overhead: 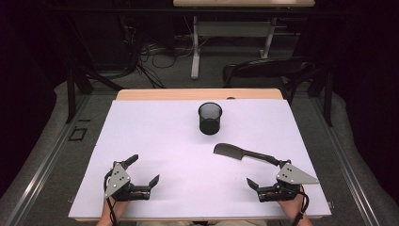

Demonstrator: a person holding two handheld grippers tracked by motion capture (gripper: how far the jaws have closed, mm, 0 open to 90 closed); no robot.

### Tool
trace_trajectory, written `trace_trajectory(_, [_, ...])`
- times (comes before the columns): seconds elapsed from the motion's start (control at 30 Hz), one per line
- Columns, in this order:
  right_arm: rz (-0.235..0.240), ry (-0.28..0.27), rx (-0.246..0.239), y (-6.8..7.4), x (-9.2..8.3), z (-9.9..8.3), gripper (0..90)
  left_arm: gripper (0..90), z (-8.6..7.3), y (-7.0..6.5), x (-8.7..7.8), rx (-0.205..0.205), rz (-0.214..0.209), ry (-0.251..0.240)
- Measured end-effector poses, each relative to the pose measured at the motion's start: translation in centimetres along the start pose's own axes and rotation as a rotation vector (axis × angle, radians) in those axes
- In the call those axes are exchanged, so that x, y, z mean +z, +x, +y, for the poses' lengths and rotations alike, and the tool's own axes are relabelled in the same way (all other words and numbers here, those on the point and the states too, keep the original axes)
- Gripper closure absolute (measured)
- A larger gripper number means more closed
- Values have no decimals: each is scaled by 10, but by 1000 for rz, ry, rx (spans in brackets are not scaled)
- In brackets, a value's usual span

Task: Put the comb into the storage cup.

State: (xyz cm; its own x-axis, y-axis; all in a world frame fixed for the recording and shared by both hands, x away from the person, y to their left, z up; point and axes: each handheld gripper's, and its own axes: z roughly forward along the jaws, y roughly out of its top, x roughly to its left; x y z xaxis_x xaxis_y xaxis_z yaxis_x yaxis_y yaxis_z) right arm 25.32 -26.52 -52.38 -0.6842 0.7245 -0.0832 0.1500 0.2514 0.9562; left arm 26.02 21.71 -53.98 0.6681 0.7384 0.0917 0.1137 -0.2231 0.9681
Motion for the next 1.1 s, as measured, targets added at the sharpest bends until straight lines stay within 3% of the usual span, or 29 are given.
trace_trajectory(0.53, [1,41,1,-1,4,2,0,1,0,0,0,8,-1,8])
trace_trajectory(1.1, [-4,115,-32,-5,15,8,0,1,0,1,1,11,1,11])
